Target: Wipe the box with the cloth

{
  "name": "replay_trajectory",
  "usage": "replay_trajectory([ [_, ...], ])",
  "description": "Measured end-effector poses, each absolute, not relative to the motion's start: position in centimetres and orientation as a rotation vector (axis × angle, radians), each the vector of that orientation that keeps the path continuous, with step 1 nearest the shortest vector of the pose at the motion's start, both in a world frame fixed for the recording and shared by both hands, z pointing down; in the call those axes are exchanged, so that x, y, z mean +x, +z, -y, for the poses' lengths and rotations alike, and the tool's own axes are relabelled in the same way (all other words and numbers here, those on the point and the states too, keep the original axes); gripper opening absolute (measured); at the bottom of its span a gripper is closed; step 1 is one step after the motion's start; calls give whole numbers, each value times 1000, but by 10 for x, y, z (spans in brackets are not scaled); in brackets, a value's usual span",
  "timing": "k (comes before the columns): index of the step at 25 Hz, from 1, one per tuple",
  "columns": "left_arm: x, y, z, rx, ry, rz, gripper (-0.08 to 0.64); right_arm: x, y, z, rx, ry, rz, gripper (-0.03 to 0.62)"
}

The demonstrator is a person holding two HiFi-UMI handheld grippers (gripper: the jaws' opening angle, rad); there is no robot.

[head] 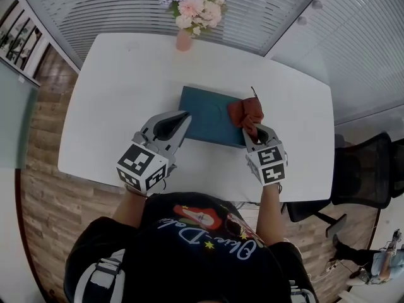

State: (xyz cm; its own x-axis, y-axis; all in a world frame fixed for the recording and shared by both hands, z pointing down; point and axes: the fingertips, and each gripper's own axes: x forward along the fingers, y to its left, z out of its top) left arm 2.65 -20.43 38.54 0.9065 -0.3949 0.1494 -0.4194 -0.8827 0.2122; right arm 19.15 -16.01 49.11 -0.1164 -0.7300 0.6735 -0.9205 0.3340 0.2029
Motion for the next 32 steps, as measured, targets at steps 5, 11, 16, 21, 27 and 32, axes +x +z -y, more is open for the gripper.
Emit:
replay_trajectory([
  [5, 25, 385, 203, 2829, 151, 620, 3, 220, 481, 151, 1586, 360, 1854, 32],
  [11, 21, 388, 205, 2822, 159, 644, 3, 213, 427, 145, 1650, 204, 1882, 32],
  [16, 11, 387, 208, 2815, 154, 690, 3, 146, 382, 150, 1540, 50, 2102, 32],
  [21, -9, 388, 215, 2795, 157, 776, 3, 56, 360, 155, 1305, -8, 2413, 32],
  [27, -45, 392, 224, 2754, 190, 927, 3, -26, 381, 158, 1000, 164, 2656, 32],
  [32, -63, 391, 225, 2732, 188, 983, 3, -24, 423, 182, 1024, 159, 2545, 32],
])
